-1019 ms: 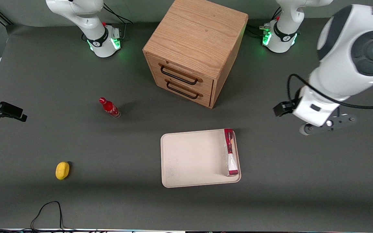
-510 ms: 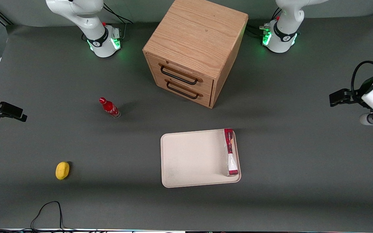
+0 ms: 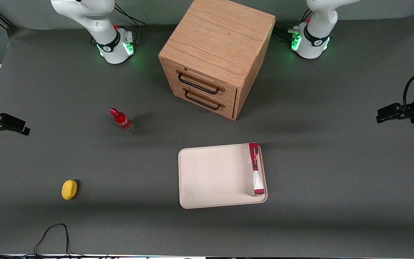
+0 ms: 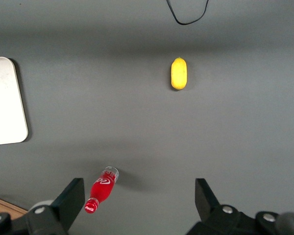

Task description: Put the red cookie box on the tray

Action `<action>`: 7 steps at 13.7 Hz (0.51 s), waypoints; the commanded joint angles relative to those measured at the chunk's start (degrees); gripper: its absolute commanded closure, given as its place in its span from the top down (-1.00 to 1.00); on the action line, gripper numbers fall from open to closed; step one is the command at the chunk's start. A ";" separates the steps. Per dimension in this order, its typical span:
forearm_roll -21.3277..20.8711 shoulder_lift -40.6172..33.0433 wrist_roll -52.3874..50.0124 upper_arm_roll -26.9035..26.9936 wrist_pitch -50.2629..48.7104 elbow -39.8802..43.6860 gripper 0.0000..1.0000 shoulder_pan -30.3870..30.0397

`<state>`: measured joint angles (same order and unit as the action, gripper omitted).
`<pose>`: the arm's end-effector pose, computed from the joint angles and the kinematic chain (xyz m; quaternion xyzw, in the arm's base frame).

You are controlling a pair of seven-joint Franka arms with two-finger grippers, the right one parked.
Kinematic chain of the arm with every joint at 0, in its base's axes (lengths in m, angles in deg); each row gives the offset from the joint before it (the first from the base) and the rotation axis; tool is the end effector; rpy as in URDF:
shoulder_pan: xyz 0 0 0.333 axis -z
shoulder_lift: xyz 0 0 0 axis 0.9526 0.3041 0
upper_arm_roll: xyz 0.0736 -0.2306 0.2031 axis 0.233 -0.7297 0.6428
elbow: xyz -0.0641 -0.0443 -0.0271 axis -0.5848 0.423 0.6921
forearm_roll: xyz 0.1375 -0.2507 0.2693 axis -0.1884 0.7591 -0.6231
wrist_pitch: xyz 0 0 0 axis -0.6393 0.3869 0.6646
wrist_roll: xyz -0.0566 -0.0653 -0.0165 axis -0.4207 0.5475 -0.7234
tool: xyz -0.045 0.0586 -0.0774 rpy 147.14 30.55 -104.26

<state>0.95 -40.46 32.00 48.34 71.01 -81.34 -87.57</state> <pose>0.6013 0.0089 0.5760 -0.9994 0.0115 0.0328 0.0041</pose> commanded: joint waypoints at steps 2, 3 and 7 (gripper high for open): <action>1.27 -4.26 0.64 -0.33 5.18 -7.16 1.00 -0.37; 1.27 -4.79 0.64 -0.33 6.15 -8.21 1.00 -0.46; 2.40 -5.23 0.20 4.81 7.65 -9.01 1.00 4.43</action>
<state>1.69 -42.99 31.95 48.43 77.38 -87.82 -87.00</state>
